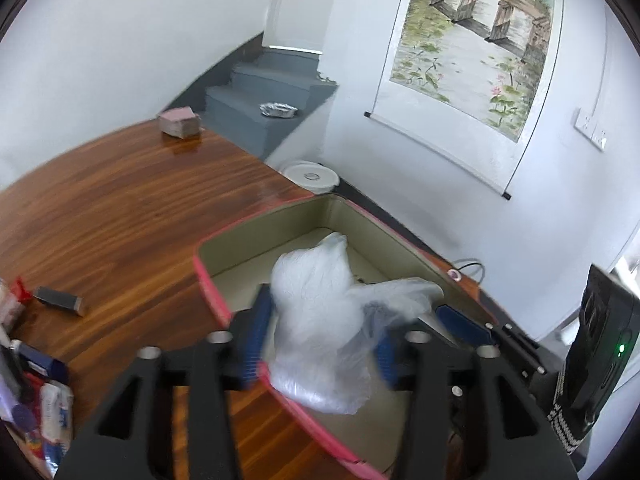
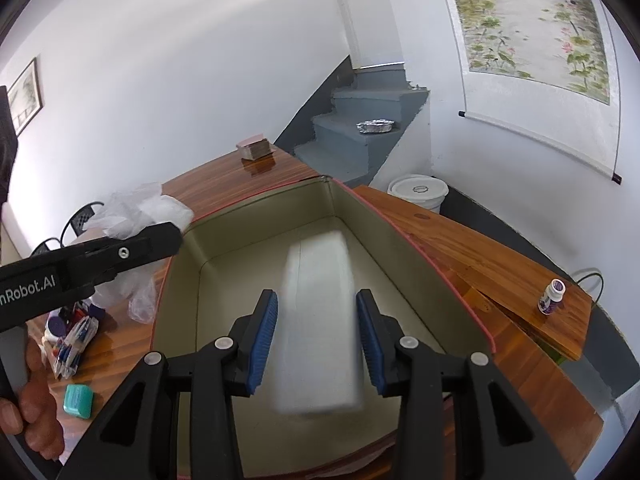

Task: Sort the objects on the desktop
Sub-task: 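Lower the white plastic bag into the red tin box and open left tool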

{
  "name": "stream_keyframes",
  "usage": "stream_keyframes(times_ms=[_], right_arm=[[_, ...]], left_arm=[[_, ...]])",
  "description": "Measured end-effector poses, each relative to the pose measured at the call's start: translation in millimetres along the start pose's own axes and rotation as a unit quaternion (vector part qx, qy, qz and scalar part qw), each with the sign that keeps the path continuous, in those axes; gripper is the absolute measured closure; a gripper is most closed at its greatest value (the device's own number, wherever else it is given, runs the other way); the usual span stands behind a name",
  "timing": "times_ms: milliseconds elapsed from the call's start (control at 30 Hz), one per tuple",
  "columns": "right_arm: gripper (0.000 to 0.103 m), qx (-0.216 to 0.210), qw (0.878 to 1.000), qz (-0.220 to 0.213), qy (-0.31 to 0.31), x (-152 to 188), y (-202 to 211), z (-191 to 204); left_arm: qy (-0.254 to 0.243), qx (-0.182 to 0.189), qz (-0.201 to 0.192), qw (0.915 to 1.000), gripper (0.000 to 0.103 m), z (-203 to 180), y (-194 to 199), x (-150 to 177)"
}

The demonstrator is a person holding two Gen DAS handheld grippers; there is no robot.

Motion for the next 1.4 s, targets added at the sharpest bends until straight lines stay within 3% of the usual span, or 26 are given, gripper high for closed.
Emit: stream_keyframes(times_ms=[33,167,600,867,1133,1400], right_arm=[[0.057,0.001,1.0,-0.002,-0.003,0,1,-1],[0.045,0.008,1.0,-0.005,-0.011,0,2,-5],[0.045,-0.006,1.0,-0.021,-0.02,-2,15,5],[0.034,-0.029,0.999,-0.034,-0.009,-3,28,30],[0.028,-0.053,0.997,-0.047,0.0,-4,44,60],[0.025,-0.093,0.995,-0.029,0.024,9,48,104]], left_arm=[[0.005,0.003,-0.001,1.0,0.035,0,-2,0],[0.003,-0.002,0.002,1.0,0.034,0,-4,3],[-0.003,-0.063,0.0,0.998,0.034,19,14,9],[-0.008,-0.082,-0.014,0.9965,0.034,29,40,11],[0.001,-0.112,-0.033,0.9932,0.034,60,79,17],[0.039,-0.165,-0.042,0.9846,0.034,116,119,35]])
Point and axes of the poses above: each gripper's, at about its wrist camera, not at the fingertips, and y roughly against the way its jaws point, z to its left, x to its underside, the point moved 1 cm from there along -y, roughly the way its jaws point, and after that the axes turned 14 degrees about -z, right-handed, at the moved point
